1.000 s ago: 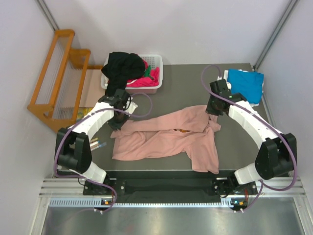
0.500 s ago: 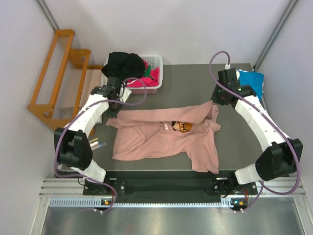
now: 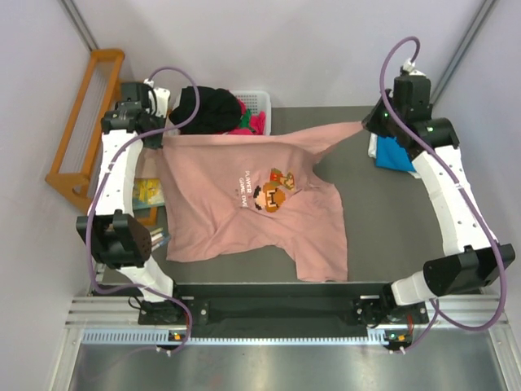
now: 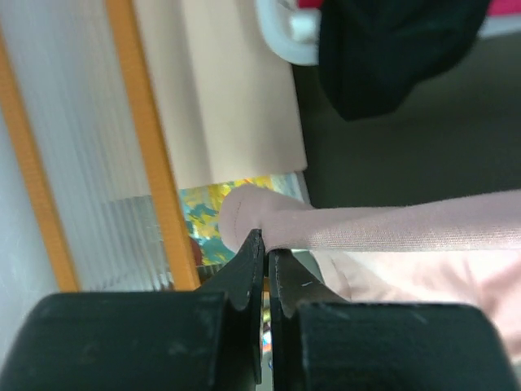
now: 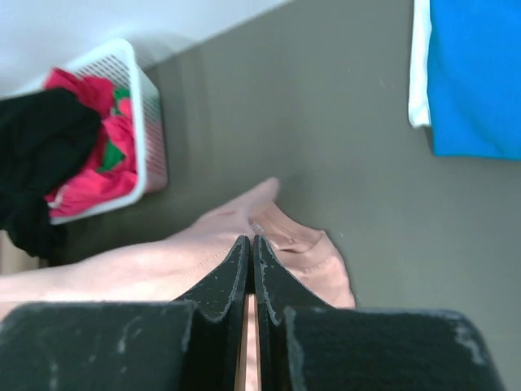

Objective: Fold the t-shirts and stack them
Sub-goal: Flatten the tshirt out

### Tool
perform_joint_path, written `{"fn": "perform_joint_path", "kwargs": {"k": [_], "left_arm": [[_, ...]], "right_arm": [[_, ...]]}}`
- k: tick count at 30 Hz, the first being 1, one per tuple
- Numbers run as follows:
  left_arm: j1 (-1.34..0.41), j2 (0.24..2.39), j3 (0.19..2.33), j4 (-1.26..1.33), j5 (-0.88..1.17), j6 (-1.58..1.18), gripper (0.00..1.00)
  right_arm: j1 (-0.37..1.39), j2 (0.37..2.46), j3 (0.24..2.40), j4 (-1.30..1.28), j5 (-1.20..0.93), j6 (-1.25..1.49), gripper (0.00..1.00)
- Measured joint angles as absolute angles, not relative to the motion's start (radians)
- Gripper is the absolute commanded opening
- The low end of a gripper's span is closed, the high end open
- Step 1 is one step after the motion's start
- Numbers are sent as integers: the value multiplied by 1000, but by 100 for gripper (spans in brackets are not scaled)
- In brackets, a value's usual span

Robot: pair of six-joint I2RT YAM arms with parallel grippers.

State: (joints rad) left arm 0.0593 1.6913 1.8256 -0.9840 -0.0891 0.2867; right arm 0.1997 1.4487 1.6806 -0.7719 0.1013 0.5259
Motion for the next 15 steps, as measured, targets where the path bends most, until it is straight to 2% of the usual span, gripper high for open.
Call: {"fn": "perform_joint_path", "kwargs": {"k": [9, 15], "left_arm": [[52, 1656, 1829, -1074, -6, 309, 0], [52, 1518, 1943, -1130, 72, 353, 0]], "right_arm": [[184, 1435, 1895, -812, 103, 513, 0], [180, 1308, 1932, -824, 102, 507, 0]]}}
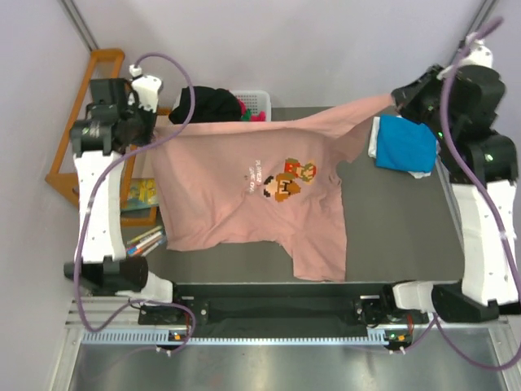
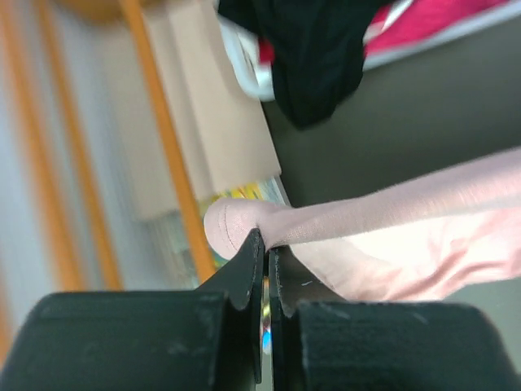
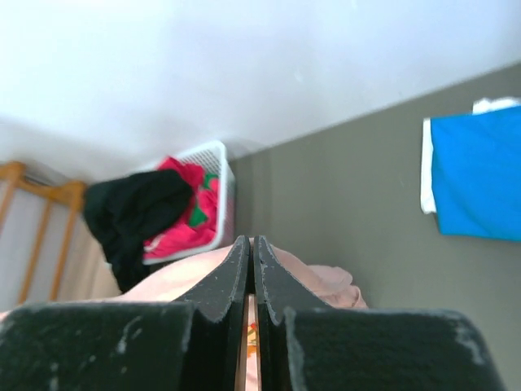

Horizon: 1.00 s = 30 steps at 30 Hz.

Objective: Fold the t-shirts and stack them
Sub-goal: Flatten the tshirt out

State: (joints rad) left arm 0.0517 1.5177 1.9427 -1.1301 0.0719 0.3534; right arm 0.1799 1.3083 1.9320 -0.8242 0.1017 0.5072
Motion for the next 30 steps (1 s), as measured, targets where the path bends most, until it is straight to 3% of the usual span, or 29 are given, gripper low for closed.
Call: {"fn": "perform_joint_path", "kwargs": {"k": [13, 25, 30], "left_arm": [[53, 836, 1929, -1134, 233, 477, 0], [53, 784, 1996, -1234, 331, 517, 0], [53, 785, 2078, -1205, 366, 490, 0]], "right_arm": [[197, 765, 1824, -803, 136, 462, 0], [299, 699, 2113, -814, 213, 395, 0], [327, 697, 2107, -786, 264, 368, 0]]}}
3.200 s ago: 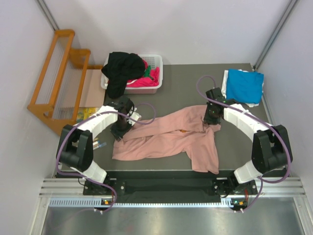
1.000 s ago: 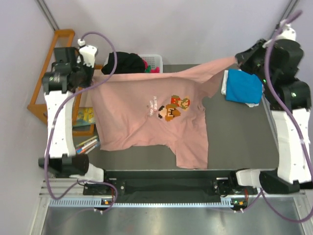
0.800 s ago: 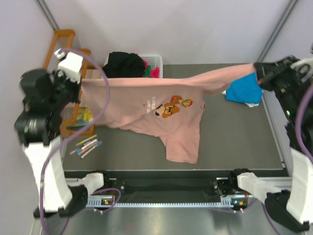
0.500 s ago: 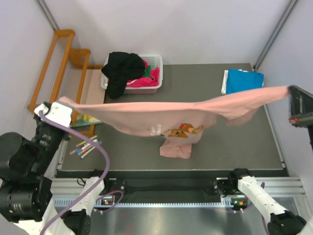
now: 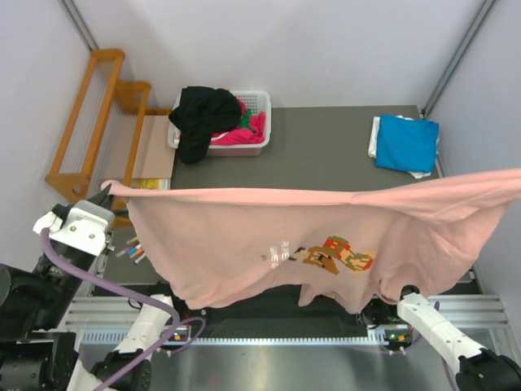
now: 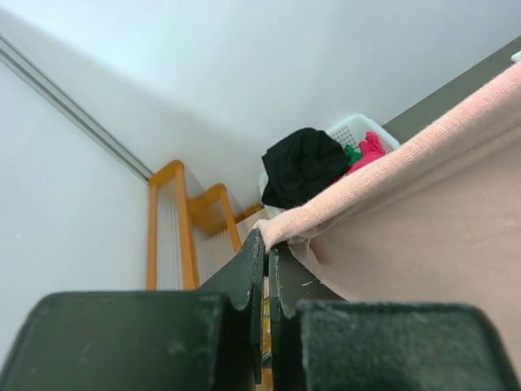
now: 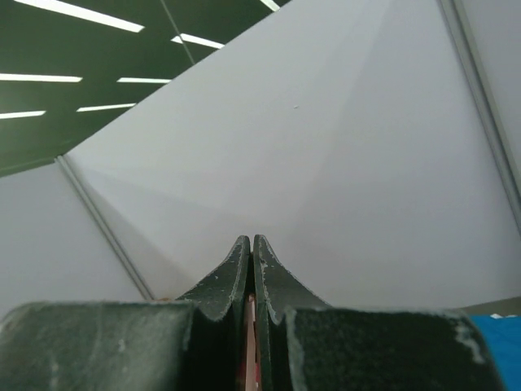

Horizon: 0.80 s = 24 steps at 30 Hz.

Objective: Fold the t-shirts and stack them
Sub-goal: Flatten the tshirt out

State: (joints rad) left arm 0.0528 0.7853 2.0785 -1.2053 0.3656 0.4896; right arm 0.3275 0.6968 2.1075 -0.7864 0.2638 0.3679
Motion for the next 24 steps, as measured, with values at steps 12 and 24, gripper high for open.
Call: {"fn": "perform_joint_path", "kwargs": {"k": [12, 24], "left_arm": [[54, 873, 1279, -1012, 364, 451, 0], [46, 1412, 1255, -801, 225, 450, 0]], "right_arm": [[357, 839, 1535, -644, 507, 341, 0], [164, 1338, 1387, -557, 401, 479, 0]]}}
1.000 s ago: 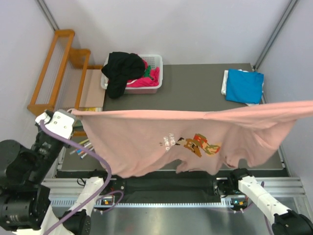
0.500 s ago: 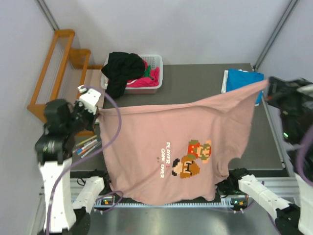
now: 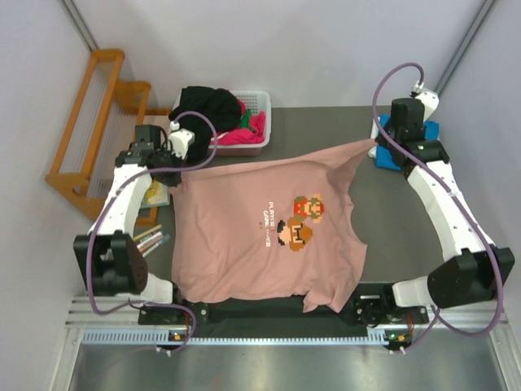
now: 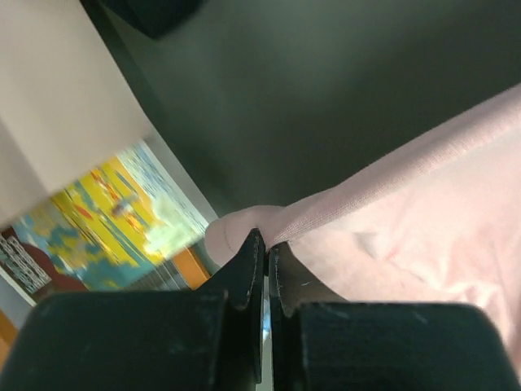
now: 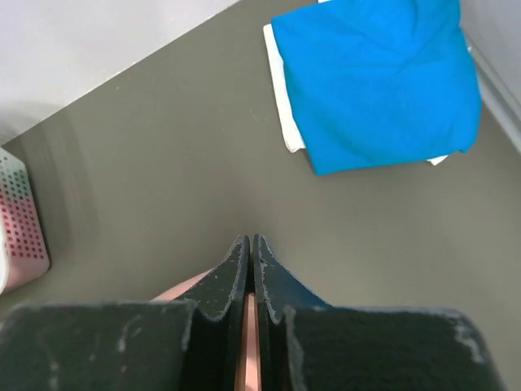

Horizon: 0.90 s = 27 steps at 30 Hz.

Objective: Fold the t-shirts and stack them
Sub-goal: Flatten the tshirt out

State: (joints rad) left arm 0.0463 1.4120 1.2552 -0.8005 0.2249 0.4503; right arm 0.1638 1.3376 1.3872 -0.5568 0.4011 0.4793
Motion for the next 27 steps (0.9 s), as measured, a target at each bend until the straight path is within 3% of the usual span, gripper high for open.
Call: {"fn": "perform_joint_path", "kwargs": {"k": [9, 19, 27], "left_arm": [[-14, 1713, 1448, -760, 82, 442, 0], [-11, 1871, 1769, -788, 0, 402, 0], [-47, 1783, 1658, -810, -12, 395, 0]], "right_arm": [[100, 1438, 1437, -540, 380, 521, 0], [-97, 1477, 1591, -564, 373, 532, 0], [-108, 1314, 1488, -542, 377, 533, 0]]}}
